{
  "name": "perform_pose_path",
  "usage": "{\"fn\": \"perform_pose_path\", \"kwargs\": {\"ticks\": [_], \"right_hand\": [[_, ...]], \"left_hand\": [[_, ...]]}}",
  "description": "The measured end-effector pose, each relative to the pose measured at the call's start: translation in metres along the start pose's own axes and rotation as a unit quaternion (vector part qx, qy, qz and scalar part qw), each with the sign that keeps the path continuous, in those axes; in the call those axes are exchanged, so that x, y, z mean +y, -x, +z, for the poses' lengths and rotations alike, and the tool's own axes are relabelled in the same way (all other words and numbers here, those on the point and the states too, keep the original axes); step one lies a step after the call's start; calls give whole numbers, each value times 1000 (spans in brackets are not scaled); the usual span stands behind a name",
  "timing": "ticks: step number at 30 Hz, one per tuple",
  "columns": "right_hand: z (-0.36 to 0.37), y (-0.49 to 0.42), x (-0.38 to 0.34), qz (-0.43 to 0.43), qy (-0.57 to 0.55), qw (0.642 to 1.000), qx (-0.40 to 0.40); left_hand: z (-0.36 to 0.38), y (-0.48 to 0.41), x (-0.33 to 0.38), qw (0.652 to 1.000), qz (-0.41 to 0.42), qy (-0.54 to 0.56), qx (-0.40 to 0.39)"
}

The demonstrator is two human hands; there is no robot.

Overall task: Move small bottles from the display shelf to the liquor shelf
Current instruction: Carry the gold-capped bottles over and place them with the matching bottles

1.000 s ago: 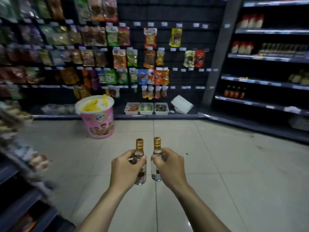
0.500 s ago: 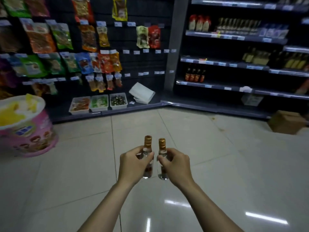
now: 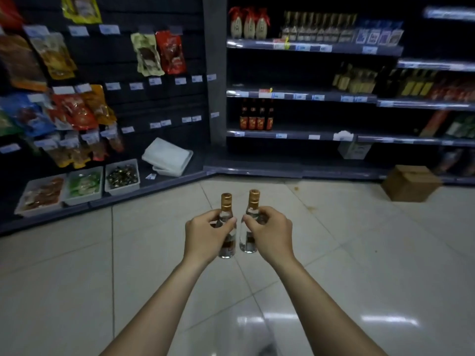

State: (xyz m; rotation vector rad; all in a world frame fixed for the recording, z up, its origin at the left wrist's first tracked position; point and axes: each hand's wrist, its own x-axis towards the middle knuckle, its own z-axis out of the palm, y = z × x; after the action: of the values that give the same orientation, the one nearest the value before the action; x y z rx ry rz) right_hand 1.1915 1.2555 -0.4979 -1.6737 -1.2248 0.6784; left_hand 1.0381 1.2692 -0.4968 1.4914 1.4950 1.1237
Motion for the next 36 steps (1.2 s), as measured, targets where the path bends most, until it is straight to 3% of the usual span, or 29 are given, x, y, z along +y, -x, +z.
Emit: {"fn": "perform_pose_path", "kwargs": {"ticks": [24,32,36], "right_hand": [[-151,-669,113,10,30,999,23],[-198,-861,128,12,18,999,34],[-231,-965,133,-32,20,998,54]], "left_hand": [[428,-551,140,998,31,39,-26],[529,-716,186,998,52,19,-7],[581,-795,210,998,58,10,30]]}}
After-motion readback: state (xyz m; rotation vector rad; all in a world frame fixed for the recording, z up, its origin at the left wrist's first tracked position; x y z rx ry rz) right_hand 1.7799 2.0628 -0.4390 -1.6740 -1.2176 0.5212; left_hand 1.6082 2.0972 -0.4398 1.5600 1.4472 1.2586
